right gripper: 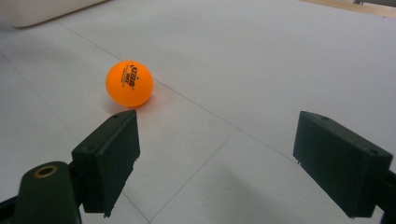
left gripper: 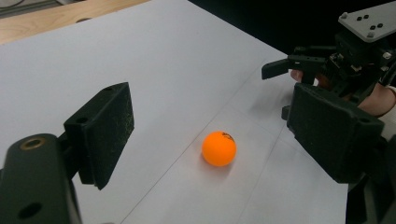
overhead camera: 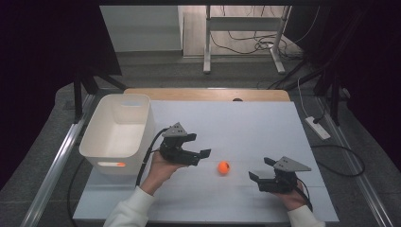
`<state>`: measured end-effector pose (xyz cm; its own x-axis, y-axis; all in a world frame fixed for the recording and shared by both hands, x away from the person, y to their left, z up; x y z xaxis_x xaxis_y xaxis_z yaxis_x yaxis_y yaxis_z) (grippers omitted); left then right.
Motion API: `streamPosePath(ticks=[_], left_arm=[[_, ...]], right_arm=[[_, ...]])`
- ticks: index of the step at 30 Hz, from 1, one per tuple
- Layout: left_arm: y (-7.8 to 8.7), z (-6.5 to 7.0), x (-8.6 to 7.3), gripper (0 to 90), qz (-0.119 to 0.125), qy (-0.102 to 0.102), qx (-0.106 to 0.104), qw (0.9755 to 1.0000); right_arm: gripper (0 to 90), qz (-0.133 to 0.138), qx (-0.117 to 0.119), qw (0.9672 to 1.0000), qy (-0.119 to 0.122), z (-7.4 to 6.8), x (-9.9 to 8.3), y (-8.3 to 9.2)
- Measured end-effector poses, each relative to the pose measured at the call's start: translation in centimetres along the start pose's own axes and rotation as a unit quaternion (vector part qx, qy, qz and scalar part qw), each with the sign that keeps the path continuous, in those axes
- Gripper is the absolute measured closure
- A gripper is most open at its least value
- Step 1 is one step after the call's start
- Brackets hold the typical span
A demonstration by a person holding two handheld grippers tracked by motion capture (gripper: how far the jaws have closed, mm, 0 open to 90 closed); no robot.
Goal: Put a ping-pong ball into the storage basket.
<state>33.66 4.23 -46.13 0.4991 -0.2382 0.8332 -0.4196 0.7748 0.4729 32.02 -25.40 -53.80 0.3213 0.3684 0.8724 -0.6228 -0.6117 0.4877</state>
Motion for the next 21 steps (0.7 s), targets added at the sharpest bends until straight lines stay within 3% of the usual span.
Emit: streamPosePath(ticks=[21], left_arm=[[-3.5, 0.2, -0.3, 16.0, -0.019, 0.004, -0.022, 0.9996]], right_arm=[[14.4, 0.001, -0.001, 1.0000, 0.000, 0.0, 0.0, 0.1]])
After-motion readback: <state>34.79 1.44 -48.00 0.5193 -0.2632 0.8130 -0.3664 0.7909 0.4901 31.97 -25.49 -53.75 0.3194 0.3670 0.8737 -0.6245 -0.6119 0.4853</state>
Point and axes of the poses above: each handheld gripper's, and its own axes: y roughly backward along the jaws, x roughly out of its top, z roughly to its right, the point moved 5 cm from there along -y, roughly forward along the jaws, and after that the axes turned 3 degrees about y, right-handed, at the moved point
